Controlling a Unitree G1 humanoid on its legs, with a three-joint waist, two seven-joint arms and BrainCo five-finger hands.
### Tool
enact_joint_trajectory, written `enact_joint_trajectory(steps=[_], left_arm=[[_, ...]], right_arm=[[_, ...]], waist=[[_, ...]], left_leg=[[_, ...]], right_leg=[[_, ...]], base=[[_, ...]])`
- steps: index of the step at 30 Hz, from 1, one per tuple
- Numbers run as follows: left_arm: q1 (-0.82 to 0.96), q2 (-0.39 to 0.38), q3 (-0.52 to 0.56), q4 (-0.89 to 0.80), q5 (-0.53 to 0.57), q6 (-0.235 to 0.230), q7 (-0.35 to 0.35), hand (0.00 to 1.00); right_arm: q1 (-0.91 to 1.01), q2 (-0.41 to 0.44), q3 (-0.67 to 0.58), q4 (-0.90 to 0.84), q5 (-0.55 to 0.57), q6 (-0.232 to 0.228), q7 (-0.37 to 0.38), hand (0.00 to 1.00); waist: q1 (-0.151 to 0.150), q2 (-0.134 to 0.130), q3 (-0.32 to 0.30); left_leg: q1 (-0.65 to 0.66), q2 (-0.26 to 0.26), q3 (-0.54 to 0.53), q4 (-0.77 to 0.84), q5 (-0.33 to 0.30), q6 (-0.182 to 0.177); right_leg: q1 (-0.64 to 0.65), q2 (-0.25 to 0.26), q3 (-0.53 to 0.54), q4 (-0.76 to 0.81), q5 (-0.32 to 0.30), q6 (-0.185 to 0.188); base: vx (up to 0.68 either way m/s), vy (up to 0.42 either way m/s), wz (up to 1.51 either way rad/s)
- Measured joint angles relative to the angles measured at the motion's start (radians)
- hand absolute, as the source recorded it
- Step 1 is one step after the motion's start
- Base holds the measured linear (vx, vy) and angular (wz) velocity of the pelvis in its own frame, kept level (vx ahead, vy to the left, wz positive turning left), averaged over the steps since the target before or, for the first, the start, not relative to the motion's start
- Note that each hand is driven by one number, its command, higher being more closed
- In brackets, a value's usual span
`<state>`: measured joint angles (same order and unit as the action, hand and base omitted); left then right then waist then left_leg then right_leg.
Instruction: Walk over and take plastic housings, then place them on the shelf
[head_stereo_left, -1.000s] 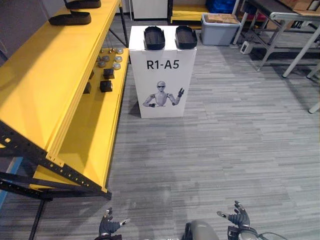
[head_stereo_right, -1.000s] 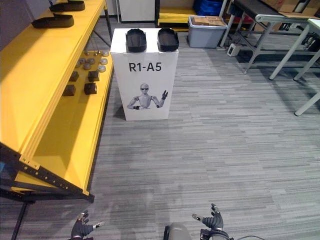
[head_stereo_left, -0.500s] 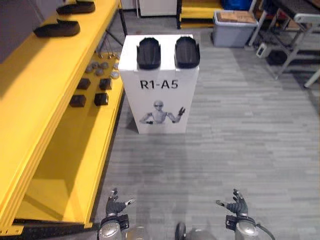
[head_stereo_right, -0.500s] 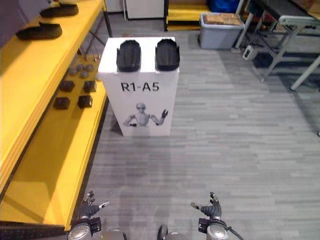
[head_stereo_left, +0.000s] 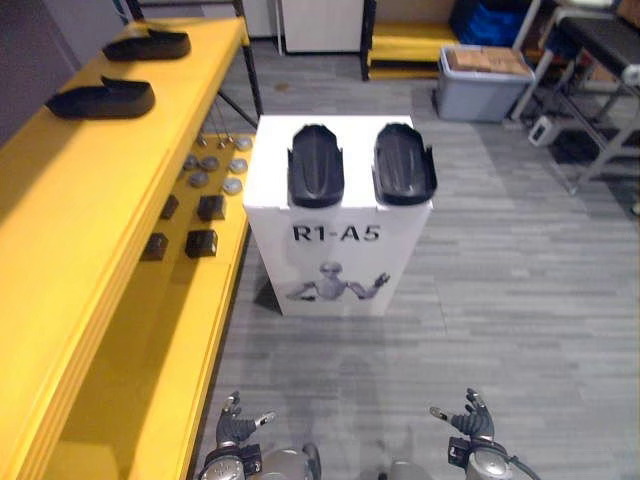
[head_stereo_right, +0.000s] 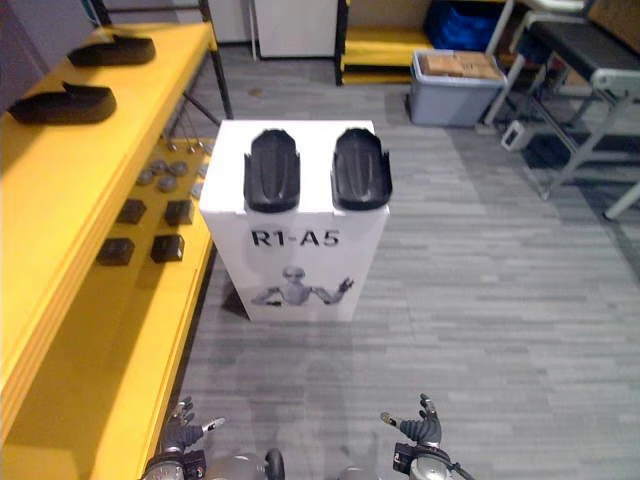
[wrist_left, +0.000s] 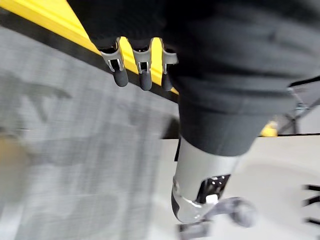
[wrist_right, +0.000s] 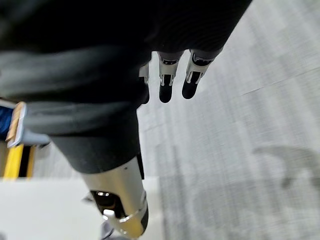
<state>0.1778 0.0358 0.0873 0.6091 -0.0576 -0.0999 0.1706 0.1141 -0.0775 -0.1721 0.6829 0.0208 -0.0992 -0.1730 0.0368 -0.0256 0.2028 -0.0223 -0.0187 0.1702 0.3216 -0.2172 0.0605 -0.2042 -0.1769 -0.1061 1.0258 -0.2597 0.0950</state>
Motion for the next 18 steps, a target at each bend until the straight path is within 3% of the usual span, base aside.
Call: enact_joint_trajectory(steps=[1, 4, 6, 7, 8, 9, 10, 12, 13, 14, 16, 17, 18], left_arm=[[-0.007, 0.002, 0.000, 0.000, -0.001, 0.000, 0.000, 0.00], [-0.025, 0.003, 0.005, 0.001, -0.007, -0.001, 0.001, 0.00], [-0.018, 0.015, 0.005, 0.004, -0.019, -0.005, 0.001, 0.00], [-0.026, 0.018, 0.006, 0.038, -0.019, -0.005, 0.001, 0.00], [-0.029, 0.008, 0.005, 0.057, -0.018, -0.002, 0.000, 0.00], [-0.029, 0.001, 0.007, 0.059, -0.018, -0.002, 0.001, 0.00], [-0.036, -0.025, 0.012, 0.059, -0.018, -0.002, 0.000, 0.00], [-0.043, -0.049, 0.020, 0.058, -0.018, -0.002, 0.000, 0.00], [-0.044, -0.064, 0.022, 0.051, -0.018, -0.004, -0.001, 0.00], [-0.043, -0.065, 0.022, 0.047, -0.018, -0.004, -0.002, 0.00], [-0.041, -0.067, 0.022, 0.036, -0.018, -0.005, -0.002, 0.00], [-0.041, -0.068, 0.023, 0.034, -0.018, -0.005, -0.002, 0.00], [-0.035, -0.070, 0.023, 0.034, -0.019, -0.005, -0.002, 0.00]], right_arm=[[-0.002, 0.003, -0.001, -0.006, 0.000, -0.001, 0.000, 0.00], [-0.004, 0.003, -0.003, 0.005, 0.000, -0.001, 0.002, 0.00], [-0.002, 0.004, -0.003, 0.020, 0.000, -0.001, 0.003, 0.00], [-0.001, -0.009, -0.006, 0.056, 0.000, -0.001, 0.004, 0.00], [-0.006, -0.016, -0.012, 0.079, 0.000, 0.001, 0.003, 0.00], [-0.008, -0.015, -0.015, 0.075, 0.001, 0.001, 0.003, 0.00], [-0.002, -0.011, -0.024, 0.067, 0.001, 0.001, 0.002, 0.00], [0.021, -0.005, -0.016, 0.045, 0.005, 0.001, 0.000, 0.00], [0.042, 0.005, -0.007, 0.004, 0.010, -0.001, -0.005, 0.00], [0.039, 0.007, -0.008, -0.006, 0.012, -0.001, -0.006, 0.00], [0.034, 0.014, -0.017, -0.026, 0.022, -0.003, -0.007, 0.00], [0.035, 0.016, -0.028, -0.034, 0.033, -0.003, -0.010, 0.00], [0.037, 0.015, -0.032, -0.035, 0.035, -0.003, -0.011, 0.00]], waist=[[-0.001, 0.001, -0.001], [-0.011, 0.011, 0.005], [-0.021, 0.006, -0.007], [-0.023, 0.007, -0.014], [-0.017, 0.028, -0.031], [-0.018, 0.030, -0.032], [-0.024, 0.042, -0.026], [-0.021, 0.041, -0.020], [-0.012, 0.037, -0.018], [-0.009, 0.038, -0.019], [0.001, 0.041, -0.021], [0.006, 0.048, -0.024], [0.005, 0.060, -0.032]], left_leg=[[0.021, 0.001, -0.008, -0.014, -0.002, -0.004], [0.110, 0.038, -0.038, -0.054, -0.005, -0.011], [0.137, 0.061, -0.061, -0.065, -0.032, -0.059], [0.161, 0.080, -0.076, -0.070, -0.056, -0.094], [0.157, 0.116, -0.083, -0.066, -0.049, -0.109], [0.152, 0.122, -0.083, -0.056, -0.039, -0.125], [0.119, 0.138, -0.086, 0.049, -0.012, -0.143], [0.041, 0.165, -0.086, 0.282, 0.038, -0.143], [-0.049, 0.216, -0.036, 0.480, 0.005, -0.146], [-0.070, 0.226, -0.020, 0.489, -0.012, -0.147], [-0.110, 0.239, 0.013, 0.423, -0.022, -0.156], [-0.126, 0.235, 0.019, 0.296, -0.021, -0.159], [-0.130, 0.225, 0.010, 0.150, 0.033, -0.141]], right_leg=[[-0.029, -0.003, -0.010, -0.018, -0.004, -0.006], [-0.095, 0.021, -0.047, -0.290, -0.003, -0.014], [-0.082, 0.068, -0.019, -0.574, 0.072, -0.034], [-0.068, 0.095, -0.002, -0.609, 0.188, -0.077], [-0.063, 0.120, -0.018, -0.619, 0.179, -0.093], [-0.058, 0.123, -0.025, -0.623, 0.171, -0.105], [-0.013, 0.132, -0.048, -0.652, 0.163, -0.115], [0.082, 0.134, -0.066, -0.715, 0.160, -0.120], [0.180, 0.138, -0.069, -0.780, 0.155, -0.128], [0.199, 0.137, -0.067, -0.793, 0.155, -0.128], [0.227, 0.132, -0.062, -0.816, 0.155, -0.127], [0.237, 0.129, -0.049, -0.826, 0.153, -0.122], [0.239, 0.134, -0.040, -0.826, 0.139, -0.100]], base=[[0.46, -0.038, 0.39], [0.48, -0.118, 0.36], [0.44, -0.182, 0.40], [0.51, -0.216, 0.19], [0.61, -0.288, 0.13], [0.58, -0.281, 0.14], [0.45, -0.242, 0.27], [0.38, -0.185, 0.31], [0.34, -0.134, 0.15], [0.24, -0.062, -0.05], [0.17, 0.041, -0.23], [0.20, 0.133, -0.32], [0.15, 0.147, -0.30]])
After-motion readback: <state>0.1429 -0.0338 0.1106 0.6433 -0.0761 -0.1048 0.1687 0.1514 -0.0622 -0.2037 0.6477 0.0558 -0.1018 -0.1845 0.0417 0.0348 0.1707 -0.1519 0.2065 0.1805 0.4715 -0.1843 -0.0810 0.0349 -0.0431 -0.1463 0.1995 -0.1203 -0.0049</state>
